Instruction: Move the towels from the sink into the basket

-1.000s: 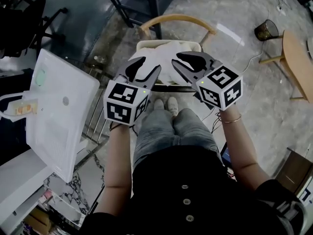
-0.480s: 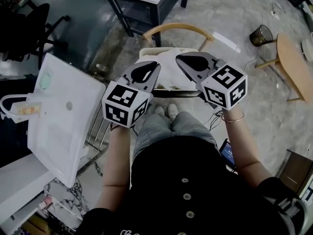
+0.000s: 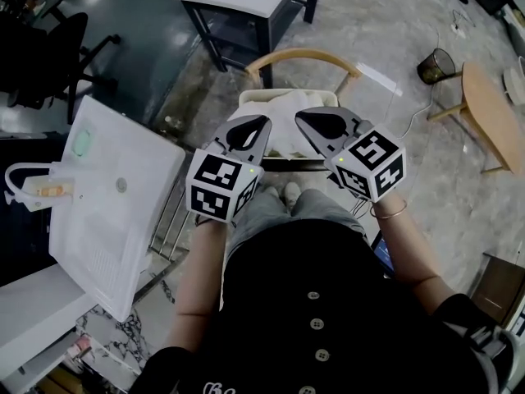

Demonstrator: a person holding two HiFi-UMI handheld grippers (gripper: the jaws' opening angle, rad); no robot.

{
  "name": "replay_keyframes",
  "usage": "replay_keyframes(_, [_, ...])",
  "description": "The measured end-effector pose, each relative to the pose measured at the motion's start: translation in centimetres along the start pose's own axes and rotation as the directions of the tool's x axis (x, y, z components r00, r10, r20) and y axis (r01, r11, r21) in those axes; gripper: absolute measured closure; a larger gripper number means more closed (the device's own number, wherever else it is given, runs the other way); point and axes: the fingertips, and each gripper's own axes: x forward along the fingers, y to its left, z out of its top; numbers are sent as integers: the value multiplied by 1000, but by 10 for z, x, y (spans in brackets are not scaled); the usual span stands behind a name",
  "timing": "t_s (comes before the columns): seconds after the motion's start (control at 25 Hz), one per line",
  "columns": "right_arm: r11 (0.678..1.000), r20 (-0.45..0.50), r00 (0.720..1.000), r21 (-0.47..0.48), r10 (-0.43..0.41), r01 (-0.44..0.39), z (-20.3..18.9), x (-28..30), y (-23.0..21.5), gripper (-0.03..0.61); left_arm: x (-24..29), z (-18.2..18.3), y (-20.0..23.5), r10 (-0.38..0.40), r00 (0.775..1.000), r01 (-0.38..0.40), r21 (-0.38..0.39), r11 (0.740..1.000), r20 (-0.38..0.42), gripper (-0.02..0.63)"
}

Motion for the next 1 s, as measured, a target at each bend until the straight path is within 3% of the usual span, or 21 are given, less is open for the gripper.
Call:
replay_keyframes(0.4, [1000, -35, 999, 7, 10, -9, -18, 10, 17, 577, 2, -25, -10, -73, 996, 71, -46, 996, -49, 592])
replay_keyframes(0.68, [1000, -46, 999, 11, 5, -4, -19, 12, 15, 577, 4, -30, -3, -56, 996, 54, -33, 998, -65, 594])
replay_keyframes(1.0, [997, -87, 994, -30, 63, -66, -26, 15, 24, 578, 5, -29, -8, -67, 995, 65, -27, 998, -69, 595])
